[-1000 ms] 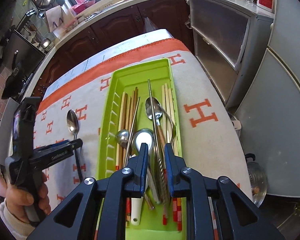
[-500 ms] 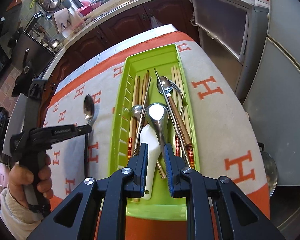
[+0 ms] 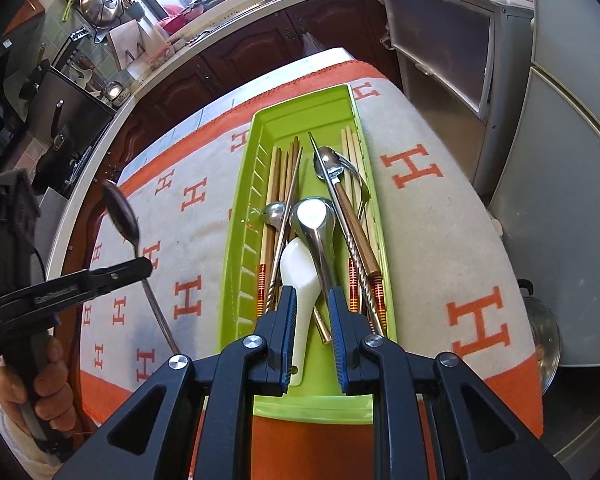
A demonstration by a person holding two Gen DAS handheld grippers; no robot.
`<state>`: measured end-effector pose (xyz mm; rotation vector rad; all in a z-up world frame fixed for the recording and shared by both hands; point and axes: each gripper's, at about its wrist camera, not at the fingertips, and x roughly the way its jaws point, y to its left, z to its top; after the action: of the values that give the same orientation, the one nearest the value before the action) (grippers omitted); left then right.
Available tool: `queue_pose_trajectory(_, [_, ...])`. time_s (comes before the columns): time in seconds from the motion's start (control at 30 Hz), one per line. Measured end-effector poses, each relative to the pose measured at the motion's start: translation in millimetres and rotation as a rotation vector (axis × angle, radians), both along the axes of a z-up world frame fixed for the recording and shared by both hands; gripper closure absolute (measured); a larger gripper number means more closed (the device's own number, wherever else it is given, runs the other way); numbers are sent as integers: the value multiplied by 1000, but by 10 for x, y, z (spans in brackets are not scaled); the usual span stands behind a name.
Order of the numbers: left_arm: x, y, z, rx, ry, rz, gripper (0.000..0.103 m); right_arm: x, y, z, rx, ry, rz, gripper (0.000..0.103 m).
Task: Organize utensils
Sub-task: 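Lift the long steel spoon with the left tool into the tray and open it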
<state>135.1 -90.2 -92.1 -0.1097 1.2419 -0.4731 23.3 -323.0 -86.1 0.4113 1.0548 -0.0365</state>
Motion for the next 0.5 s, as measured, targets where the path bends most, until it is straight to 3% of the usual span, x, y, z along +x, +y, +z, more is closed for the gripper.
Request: queue_pose_trajectory(0.5, [-350,28,403,-82,-101,-113,102,-56,35,13,-7,2,13,86])
